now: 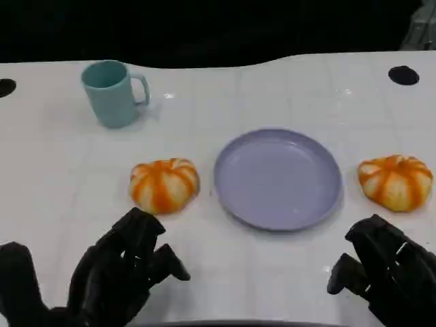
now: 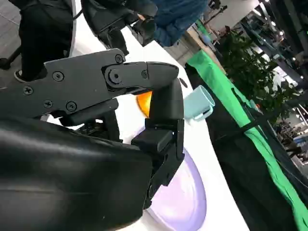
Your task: Grasp the bread from the table and place it into the plate.
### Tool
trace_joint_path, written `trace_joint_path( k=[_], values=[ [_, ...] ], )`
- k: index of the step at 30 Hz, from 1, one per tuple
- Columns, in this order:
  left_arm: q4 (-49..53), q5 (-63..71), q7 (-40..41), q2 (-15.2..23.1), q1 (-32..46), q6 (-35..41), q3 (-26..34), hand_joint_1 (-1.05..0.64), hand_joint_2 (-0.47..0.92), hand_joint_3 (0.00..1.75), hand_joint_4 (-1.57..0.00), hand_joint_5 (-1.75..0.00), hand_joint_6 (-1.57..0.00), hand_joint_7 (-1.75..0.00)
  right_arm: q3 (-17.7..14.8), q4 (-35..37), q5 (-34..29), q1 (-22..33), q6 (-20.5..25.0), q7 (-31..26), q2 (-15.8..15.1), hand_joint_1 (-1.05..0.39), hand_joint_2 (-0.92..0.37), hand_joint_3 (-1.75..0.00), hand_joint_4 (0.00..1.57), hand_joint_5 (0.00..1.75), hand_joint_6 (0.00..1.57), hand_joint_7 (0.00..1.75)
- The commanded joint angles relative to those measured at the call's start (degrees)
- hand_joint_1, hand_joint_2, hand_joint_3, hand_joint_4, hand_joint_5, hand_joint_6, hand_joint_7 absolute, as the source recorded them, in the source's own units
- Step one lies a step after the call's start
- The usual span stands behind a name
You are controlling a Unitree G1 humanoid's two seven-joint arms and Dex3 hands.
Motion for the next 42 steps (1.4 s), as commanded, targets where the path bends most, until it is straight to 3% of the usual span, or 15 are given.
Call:
trace_joint_path(
  k=[1, 18, 30, 31, 33, 35, 39, 42],
  values=[
    [-0.6, -0.5, 0.2, 0.6, -0.2, 0.3, 0.3, -0.58, 0.92, 0.41, -0.72, -1.75, -0.46, -1.74, -0.8, -0.6, 0.3, -0.2, -0.1, -0.3, -0.5, -0.54, -0.92, -0.25, 0.63, 1.75, 0.59, 1.46],
    [-0.4, 0.2, 0.1, 0.8, -0.3, -0.2, 0.2, -0.58, 0.92, 0.41, -0.72, -1.75, -0.46, -1.74, -0.6, -0.5, -0.2, -0.3, -0.6, -0.1, -0.6, -0.54, -0.92, -0.27, 0.61, 1.75, 0.57, 1.47],
    [1.2, 1.8, -3.0, 2.1, -0.9, -5.1, -0.6, -0.58, 0.92, 0.39, -0.66, -1.75, -0.39, -1.72, -0.5, -0.7, -0.1, -0.3, -0.1, -1.0, -0.4, -0.55, -0.92, -0.24, 0.61, 1.75, 0.58, 1.46],
    [2.5, 12.4, -2.1, 6.6, -3.7, -14.1, -3.2, -0.58, 0.92, 0.39, -0.66, -1.75, -0.39, -1.72, -0.4, -0.5, -0.4, -0.6, -0.2, -1.1, -0.3, -0.55, -0.92, -0.24, 0.61, 1.75, 0.58, 1.46],
    [4.4, 28.0, -0.1, 13.1, -8.2, -26.3, -6.7, -0.45, 0.92, 0.18, -0.46, -1.14, -0.47, -0.76, -0.2, 0.0, -0.8, -1.1, -0.6, -1.0, -0.3, -0.55, -0.92, -0.24, 0.61, 1.75, 0.57, 1.47],
    [5.1, 39.3, 3.2, 17.8, -11.3, -31.7, -9.0, -0.45, 0.92, 0.10, -0.35, -0.89, -0.49, -0.37, -0.1, 0.2, -1.1, -1.3, -0.7, -1.0, -0.3, -0.55, -0.92, -0.25, 0.61, 1.75, 0.57, 1.48],
    [7.3, 49.0, 7.2, 21.2, -15.3, -36.7, -10.3, -0.46, 0.91, 0.02, -0.31, -0.66, -0.49, -0.12, 0.0, 0.6, -1.4, -1.5, -0.9, -0.8, -0.4, -0.55, -0.92, -0.26, 0.61, 1.75, 0.56, 1.48],
    [9.1, 51.8, 9.1, 22.0, -16.9, -39.0, -10.7, -0.45, 0.89, 0.00, -0.31, -0.61, -0.49, -0.07, -0.1, 0.8, -1.7, -1.6, -1.1, -0.4, -0.4, -0.55, -0.92, -0.26, 0.61, 1.75, 0.56, 1.49]
  ],
)
